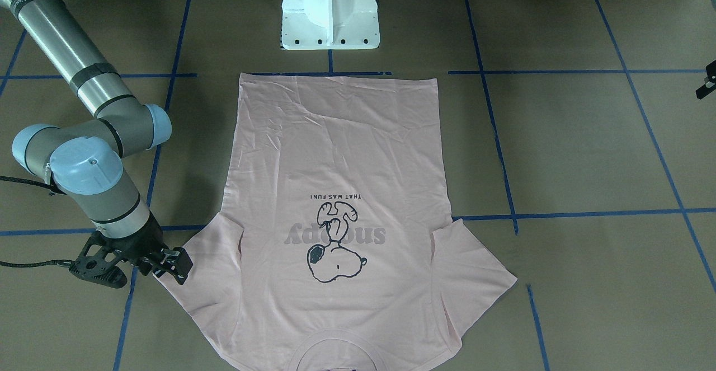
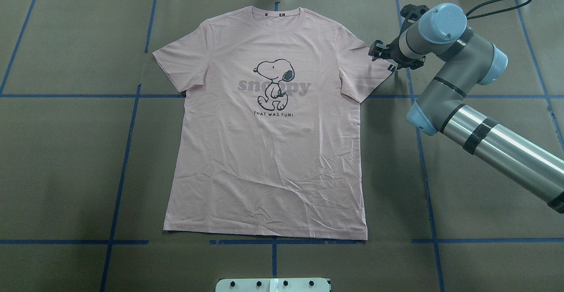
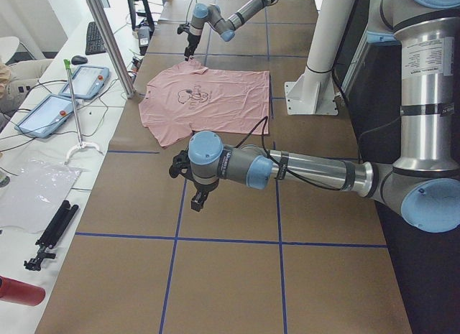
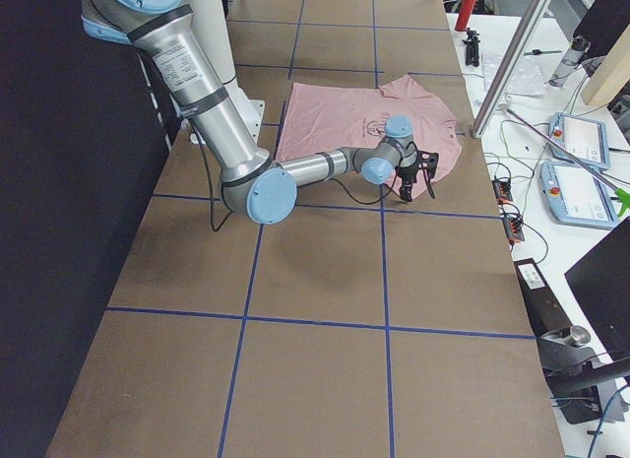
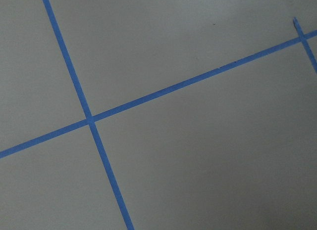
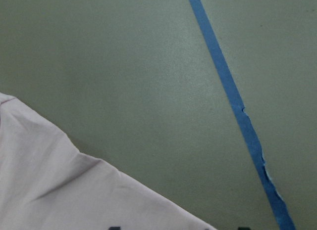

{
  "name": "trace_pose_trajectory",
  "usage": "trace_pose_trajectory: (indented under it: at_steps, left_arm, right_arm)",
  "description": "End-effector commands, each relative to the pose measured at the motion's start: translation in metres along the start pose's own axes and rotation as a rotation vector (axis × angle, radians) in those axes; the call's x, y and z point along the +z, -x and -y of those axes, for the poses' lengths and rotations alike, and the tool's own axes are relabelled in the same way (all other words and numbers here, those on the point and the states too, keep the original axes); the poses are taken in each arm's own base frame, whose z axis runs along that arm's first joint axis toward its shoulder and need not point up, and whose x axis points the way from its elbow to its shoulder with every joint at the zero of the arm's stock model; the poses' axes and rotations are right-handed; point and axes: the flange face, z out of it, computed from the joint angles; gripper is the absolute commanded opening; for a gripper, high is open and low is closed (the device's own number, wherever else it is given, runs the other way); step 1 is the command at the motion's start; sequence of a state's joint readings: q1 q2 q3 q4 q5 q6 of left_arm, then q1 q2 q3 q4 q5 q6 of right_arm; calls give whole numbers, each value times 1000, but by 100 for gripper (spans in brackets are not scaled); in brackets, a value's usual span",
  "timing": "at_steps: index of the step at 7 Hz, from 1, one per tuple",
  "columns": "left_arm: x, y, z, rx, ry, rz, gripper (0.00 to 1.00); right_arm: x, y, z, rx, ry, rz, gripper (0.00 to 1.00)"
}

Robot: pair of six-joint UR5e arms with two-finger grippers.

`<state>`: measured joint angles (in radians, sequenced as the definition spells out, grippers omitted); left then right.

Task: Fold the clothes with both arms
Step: 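Lower the right gripper onto the shirt near the collar and shoulder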

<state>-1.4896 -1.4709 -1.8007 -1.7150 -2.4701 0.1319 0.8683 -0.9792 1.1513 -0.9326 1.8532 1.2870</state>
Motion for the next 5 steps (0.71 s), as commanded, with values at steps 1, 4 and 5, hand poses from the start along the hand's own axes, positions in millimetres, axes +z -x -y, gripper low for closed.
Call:
trace_pose_trajectory:
  at_steps: [1, 4, 5]
  left_arm:
    - [1, 1, 1, 0, 2, -1, 100]
    - [-1, -1, 3, 5, -4, -1, 100]
    - [-3, -3, 5, 7, -7, -2, 100]
  right_arm:
    - [5, -5, -1, 1, -12, -17, 76]
    - [7, -6, -5, -3, -8, -17, 0]
    - [4, 0, -6, -9, -7, -8, 0]
